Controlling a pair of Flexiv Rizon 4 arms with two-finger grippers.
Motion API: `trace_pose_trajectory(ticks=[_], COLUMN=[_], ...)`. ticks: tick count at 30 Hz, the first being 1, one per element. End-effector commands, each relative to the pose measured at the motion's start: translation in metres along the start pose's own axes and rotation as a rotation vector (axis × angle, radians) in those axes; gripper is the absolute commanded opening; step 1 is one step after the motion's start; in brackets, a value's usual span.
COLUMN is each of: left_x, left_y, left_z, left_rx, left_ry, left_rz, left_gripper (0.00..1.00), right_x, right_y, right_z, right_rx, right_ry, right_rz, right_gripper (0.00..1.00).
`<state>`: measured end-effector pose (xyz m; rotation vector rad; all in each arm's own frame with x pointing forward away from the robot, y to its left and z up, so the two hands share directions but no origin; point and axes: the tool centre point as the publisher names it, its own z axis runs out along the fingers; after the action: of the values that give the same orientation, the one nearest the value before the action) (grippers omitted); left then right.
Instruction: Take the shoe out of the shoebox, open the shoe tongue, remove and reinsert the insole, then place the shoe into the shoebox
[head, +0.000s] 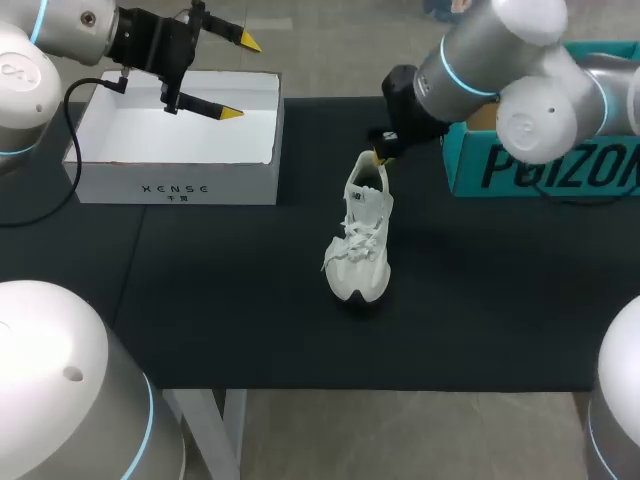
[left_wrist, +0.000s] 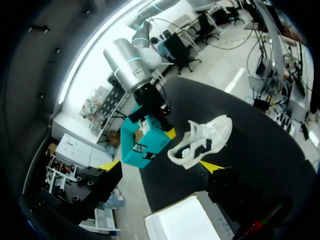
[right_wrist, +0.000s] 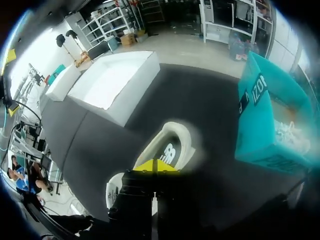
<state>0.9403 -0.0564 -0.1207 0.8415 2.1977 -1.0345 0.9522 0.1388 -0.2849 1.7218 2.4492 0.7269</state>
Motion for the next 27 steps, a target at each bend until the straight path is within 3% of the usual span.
trace_pose_trajectory(ticks=[1,4,5,8,14,18,27], left_x=[0.000,0.000,0.000,0.000,0.000,0.000,0.000], left_y=[0.000,0.000,0.000,0.000,0.000,0.000,0.000], left_z=[0.000,0.000,0.000,0.000,0.000,0.000,0.000], left_rx=[-0.002,-0.002,-0.002,-0.002,-0.002,-0.002,-0.002], left_ry=[0.000,0.000,0.000,0.000,0.000,0.000,0.000], left_rz=[0.000,0.000,0.000,0.000,0.000,0.000,0.000], left_gripper=[1.00,1.00,1.00,1.00,1.00,1.00,1.00], right_x=[0.005,0.005,0.002,-0.008,-0.021,-0.023,-0.022], right_y=[0.007,0.006,0.006,0.003,-0.003,-0.001,0.005], right_z=[-0.003,0.001,0.007,0.019,0.044,0.056,0.070], right_rx=[0.381,0.387,0.436,0.413,0.345,0.340,0.201], right_ry=[-0.790,-0.749,-0.801,-0.755,-0.625,-0.621,-0.618], right_rz=[-0.026,0.013,0.068,0.176,0.238,0.262,0.243], right_gripper=[0.00,0.00,0.00,0.00,0.00,0.00,0.00])
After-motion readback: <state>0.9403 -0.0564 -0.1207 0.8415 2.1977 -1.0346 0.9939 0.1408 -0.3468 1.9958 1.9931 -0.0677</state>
